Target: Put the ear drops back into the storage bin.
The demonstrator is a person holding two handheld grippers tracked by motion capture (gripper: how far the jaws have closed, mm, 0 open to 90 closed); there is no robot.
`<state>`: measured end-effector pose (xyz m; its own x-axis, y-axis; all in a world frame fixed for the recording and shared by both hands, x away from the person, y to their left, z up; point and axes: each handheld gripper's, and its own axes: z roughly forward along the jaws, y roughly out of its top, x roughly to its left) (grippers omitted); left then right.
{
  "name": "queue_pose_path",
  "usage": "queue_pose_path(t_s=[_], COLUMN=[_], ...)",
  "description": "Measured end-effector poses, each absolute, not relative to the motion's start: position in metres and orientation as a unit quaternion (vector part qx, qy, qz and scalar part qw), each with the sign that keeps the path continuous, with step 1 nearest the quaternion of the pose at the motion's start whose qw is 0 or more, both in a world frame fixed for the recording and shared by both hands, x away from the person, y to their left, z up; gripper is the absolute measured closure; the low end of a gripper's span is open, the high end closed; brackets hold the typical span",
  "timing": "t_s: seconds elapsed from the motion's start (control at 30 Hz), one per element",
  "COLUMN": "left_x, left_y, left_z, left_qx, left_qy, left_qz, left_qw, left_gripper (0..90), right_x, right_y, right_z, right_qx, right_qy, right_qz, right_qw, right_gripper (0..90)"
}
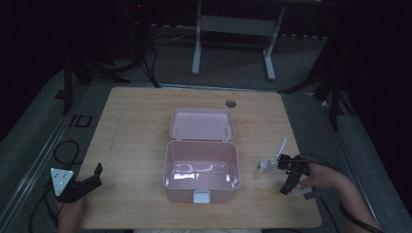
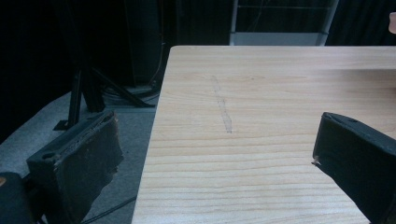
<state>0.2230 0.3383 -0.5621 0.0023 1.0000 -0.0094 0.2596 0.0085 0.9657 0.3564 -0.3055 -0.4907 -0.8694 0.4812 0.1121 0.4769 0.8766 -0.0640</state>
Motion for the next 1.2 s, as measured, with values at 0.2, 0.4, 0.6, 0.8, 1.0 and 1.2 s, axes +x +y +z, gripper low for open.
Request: queue_pose_path(t_s=[0.2,0.4,0.6,0.8,1.0,1.2], left_x=[0.223,0.223,0.223,0.223,0.223,0.223], left_y=[0.338,0.338,0.338,0.338,0.338,0.338], left_z=[-0.562,-0.562,-0.562,-0.562,-0.562,-0.562], left_qx=[0.560,0.560,0.561,0.561,0.561,0.562], left_qy=[0.562,0.561,0.561,0.561,0.561,0.560], left_qz=[0.427,0.427,0.427,0.427,0.426,0.426], left_qw=[0.434,0.434,0.434,0.434,0.434,0.435], left_gripper=[1.4,1.4,1.4,1.4,1.4,1.4], right_x=[0.372,0.387,0.399,0.407,0.415,0.414], right_y=[-0.292,-0.280,-0.270,-0.260,-0.250,-0.240], right_z=[-0.493,-0.495,-0.490,-0.487,-0.488,-0.491], right_qx=[-0.229,-0.212,-0.198,-0.174,-0.158,-0.128], right_qy=[-0.972,-0.976,-0.979,-0.984,-0.987,-0.991], right_qz=[0.020,0.028,0.021,0.011,0.006,0.015], right_qw=[0.058,0.046,0.044,0.040,0.039,0.046], right_gripper=[22.0,30.1,36.2,41.8,43.3,50.1])
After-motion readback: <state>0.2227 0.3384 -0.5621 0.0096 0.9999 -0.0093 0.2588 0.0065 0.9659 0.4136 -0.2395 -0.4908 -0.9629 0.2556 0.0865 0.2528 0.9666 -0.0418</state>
